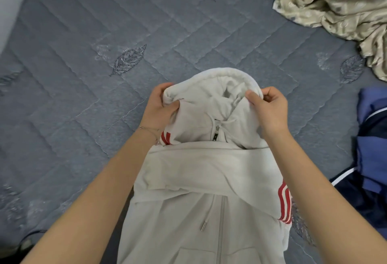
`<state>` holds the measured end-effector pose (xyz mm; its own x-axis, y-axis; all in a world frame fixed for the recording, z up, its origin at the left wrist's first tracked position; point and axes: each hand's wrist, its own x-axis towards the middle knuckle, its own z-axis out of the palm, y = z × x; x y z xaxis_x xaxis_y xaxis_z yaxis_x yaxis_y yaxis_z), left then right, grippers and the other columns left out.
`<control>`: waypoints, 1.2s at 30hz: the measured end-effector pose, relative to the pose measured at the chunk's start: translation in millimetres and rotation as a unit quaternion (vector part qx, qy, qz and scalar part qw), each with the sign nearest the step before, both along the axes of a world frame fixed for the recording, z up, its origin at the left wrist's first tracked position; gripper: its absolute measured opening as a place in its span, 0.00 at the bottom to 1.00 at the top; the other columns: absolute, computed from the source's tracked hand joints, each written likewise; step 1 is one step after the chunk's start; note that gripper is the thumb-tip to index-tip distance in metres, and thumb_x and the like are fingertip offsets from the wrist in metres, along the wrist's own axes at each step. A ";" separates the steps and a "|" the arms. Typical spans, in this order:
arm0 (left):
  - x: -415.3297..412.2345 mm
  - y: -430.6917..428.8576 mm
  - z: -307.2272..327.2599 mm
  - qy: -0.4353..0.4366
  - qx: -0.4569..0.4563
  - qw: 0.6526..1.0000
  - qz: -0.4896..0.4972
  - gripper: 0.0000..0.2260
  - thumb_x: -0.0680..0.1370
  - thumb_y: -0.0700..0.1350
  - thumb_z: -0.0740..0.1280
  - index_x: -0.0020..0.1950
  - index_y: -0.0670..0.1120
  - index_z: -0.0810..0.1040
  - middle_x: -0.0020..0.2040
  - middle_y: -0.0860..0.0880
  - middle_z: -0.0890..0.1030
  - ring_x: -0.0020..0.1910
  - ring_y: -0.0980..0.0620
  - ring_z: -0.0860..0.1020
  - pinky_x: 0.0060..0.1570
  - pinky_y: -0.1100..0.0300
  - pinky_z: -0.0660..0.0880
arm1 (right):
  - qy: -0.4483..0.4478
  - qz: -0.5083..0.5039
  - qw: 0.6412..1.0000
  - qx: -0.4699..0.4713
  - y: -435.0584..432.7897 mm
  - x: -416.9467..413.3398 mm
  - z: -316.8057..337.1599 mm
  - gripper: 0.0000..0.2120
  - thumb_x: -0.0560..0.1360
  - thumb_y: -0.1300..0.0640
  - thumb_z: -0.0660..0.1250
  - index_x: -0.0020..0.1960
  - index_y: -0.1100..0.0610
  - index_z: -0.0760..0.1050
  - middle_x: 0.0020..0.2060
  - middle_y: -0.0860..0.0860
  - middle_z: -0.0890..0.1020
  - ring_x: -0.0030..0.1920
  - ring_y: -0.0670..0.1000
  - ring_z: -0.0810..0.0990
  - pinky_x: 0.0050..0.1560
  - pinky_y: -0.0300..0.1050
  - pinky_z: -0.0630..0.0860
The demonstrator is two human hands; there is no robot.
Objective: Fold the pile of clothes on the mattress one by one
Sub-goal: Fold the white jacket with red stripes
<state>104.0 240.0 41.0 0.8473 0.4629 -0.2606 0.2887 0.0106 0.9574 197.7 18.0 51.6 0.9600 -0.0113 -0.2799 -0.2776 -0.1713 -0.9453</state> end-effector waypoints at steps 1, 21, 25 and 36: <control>3.4 2.3 3.3 -0.001 -0.001 1.000 -0.005 0.17 0.75 0.28 0.65 0.58 0.47 0.73 0.54 0.49 0.78 0.54 0.51 0.77 0.60 0.52 0.74 | -0.009 -0.005 1.000 0.010 -0.6 3.8 6.3 0.12 0.72 0.59 0.72 0.36 0.54 0.71 0.34 0.51 0.75 0.37 0.49 0.74 0.41 0.43 0.72; -61.0 -14.0 -50.4 0.181 0.069 0.942 -0.273 0.06 0.77 0.38 0.66 0.48 0.47 0.82 0.57 0.57 0.78 0.66 0.65 0.67 0.63 0.63 0.65 | 0.118 0.141 0.951 -0.248 -60.7 -47.1 -65.4 0.19 0.71 0.47 0.73 0.55 0.56 0.72 0.33 0.48 0.74 0.34 0.50 0.74 0.40 0.43 0.68; -40.2 -23.1 -55.2 0.173 0.204 0.958 -0.102 0.06 0.76 0.52 0.68 0.47 0.50 0.76 0.43 0.57 0.77 0.40 0.59 0.75 0.46 0.56 0.74 | 0.090 0.176 0.923 -0.329 -54.7 -39.1 -63.5 0.27 0.72 0.37 0.66 0.66 0.49 0.73 0.52 0.51 0.82 0.55 0.55 0.79 0.55 0.46 0.72; -23.7 -54.0 -86.2 0.217 0.472 0.841 -0.154 0.21 0.77 0.59 0.65 0.68 0.55 0.73 0.57 0.45 0.70 0.56 0.43 0.71 0.59 0.48 0.65 | 0.043 0.215 0.901 -0.374 -26.7 -56.5 -80.6 0.09 0.73 0.50 0.72 0.51 0.51 0.79 0.60 0.51 0.74 0.64 0.56 0.67 0.60 0.49 0.62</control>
<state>80.3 186.0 -45.2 0.8846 0.4133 -0.2158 0.4630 -0.8334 0.3019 141.2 -8.8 -29.0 0.8961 0.1402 -0.4211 -0.0998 -0.8609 -0.4989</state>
